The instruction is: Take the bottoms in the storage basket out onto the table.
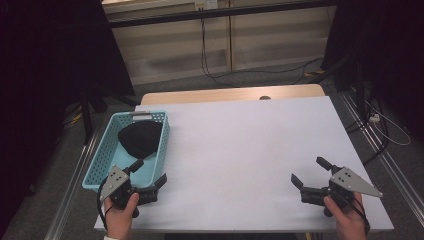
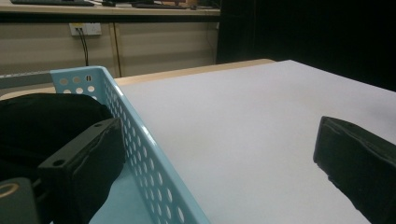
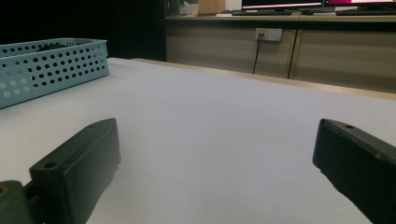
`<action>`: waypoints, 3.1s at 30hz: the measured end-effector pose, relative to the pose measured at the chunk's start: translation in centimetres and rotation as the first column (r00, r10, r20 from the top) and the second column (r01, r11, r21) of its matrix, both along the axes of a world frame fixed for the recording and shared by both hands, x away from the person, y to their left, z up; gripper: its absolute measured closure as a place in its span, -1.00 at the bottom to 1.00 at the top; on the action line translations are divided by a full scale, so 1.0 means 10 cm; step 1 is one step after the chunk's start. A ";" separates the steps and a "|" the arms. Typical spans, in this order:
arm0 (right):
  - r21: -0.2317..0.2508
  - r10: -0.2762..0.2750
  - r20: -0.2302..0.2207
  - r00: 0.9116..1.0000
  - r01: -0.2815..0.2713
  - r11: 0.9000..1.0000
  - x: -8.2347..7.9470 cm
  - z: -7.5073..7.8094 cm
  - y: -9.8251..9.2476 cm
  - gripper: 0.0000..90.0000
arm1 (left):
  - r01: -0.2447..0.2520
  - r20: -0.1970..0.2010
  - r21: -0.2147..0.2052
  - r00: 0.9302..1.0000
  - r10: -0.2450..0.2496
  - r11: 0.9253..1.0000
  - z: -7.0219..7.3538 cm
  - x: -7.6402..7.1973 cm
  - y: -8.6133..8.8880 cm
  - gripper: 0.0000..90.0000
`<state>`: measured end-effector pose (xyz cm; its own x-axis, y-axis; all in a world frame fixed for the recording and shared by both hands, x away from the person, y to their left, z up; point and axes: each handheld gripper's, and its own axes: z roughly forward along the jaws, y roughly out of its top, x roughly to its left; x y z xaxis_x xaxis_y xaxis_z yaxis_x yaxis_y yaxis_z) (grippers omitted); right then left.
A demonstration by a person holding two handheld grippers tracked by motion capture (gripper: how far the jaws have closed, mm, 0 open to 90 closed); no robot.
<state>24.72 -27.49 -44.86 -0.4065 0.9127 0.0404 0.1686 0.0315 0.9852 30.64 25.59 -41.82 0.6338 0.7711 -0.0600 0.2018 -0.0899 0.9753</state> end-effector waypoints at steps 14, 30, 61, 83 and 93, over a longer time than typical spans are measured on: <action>-0.003 0.015 -0.005 1.000 -0.015 1.000 0.00 0.00 0.01 -1.00 | 0.011 -0.013 -0.005 1.000 -0.011 1.000 0.02 0.01 -0.03 -0.95; -0.007 0.031 -0.007 1.000 -0.031 1.000 -0.01 0.02 0.04 -1.00 | -0.006 0.001 -0.022 1.000 0.006 1.000 0.31 0.12 0.03 -0.95; -0.005 0.046 -0.010 0.999 -0.046 0.999 -0.01 0.03 0.05 -1.00 | -0.046 -0.033 0.057 0.998 0.048 0.997 0.55 0.72 0.11 -0.94; -0.008 0.049 -0.010 0.999 -0.049 0.999 0.00 0.03 0.06 -1.00 | -0.103 -0.122 0.085 0.986 0.113 0.991 0.42 1.15 0.27 -0.93; -0.010 0.047 -0.008 0.999 -0.047 0.999 0.01 0.03 0.05 -1.00 | -0.145 -0.157 0.146 0.973 0.168 0.979 0.38 1.39 0.36 -0.89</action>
